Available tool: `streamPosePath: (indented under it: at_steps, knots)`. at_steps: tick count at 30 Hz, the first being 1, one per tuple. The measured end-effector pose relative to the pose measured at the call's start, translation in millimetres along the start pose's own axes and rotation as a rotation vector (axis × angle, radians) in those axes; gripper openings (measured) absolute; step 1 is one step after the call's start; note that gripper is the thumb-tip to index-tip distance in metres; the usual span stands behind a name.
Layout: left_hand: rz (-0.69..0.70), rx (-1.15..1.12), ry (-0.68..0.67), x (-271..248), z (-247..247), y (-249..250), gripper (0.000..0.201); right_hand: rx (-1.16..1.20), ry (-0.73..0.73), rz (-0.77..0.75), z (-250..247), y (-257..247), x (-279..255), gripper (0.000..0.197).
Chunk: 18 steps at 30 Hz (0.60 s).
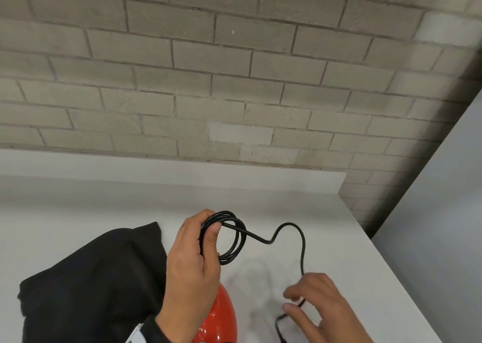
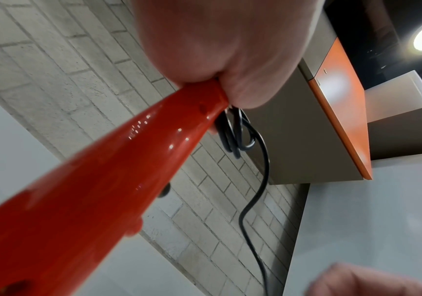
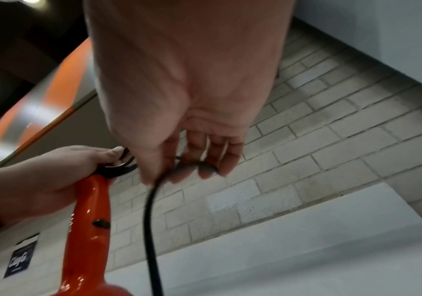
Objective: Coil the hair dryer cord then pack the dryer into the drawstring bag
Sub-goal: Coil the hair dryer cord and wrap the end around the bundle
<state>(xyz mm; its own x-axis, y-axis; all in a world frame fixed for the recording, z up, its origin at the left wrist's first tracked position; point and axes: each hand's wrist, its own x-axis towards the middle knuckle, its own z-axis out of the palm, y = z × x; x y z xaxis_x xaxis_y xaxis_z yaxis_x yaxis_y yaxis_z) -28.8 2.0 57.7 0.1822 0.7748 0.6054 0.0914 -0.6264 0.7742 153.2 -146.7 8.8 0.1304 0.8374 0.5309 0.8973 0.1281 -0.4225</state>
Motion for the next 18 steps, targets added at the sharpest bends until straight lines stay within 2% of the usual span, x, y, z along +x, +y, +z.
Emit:
streamPosePath:
  at_steps: [5, 8, 11, 13, 16, 18]
  knots:
    - [0.013, 0.032, -0.037, 0.0, -1.1, 4.0, 0.021, 0.061, 0.192, 0.183, 5.9, -38.3, 25.9, 0.037]
    - [0.025, 0.039, -0.059, -1.5, 0.2, 4.4, 0.021, 0.092, 0.058, 0.165, 8.7, -50.7, 43.7, 0.05]
    - [0.023, 0.045, -0.071, -1.1, 1.4, 3.6, 0.02, 0.092, -0.072, 0.119, 8.3, -58.8, 57.3, 0.025]
    - [0.019, 0.053, -0.067, 0.8, 0.4, 2.1, 0.019, 0.105, -0.008, 0.057, 2.0, -64.2, 65.7, 0.015]
    - [0.036, 0.068, -0.106, 3.7, -2.9, 0.4, 0.018, 0.077, 0.116, -0.09, -14.5, -72.0, 82.0, 0.016]
    - [0.049, 0.062, -0.153, 4.8, -4.8, 1.2, 0.018, 0.068, 0.149, -0.152, -24.5, -74.4, 94.3, 0.015]
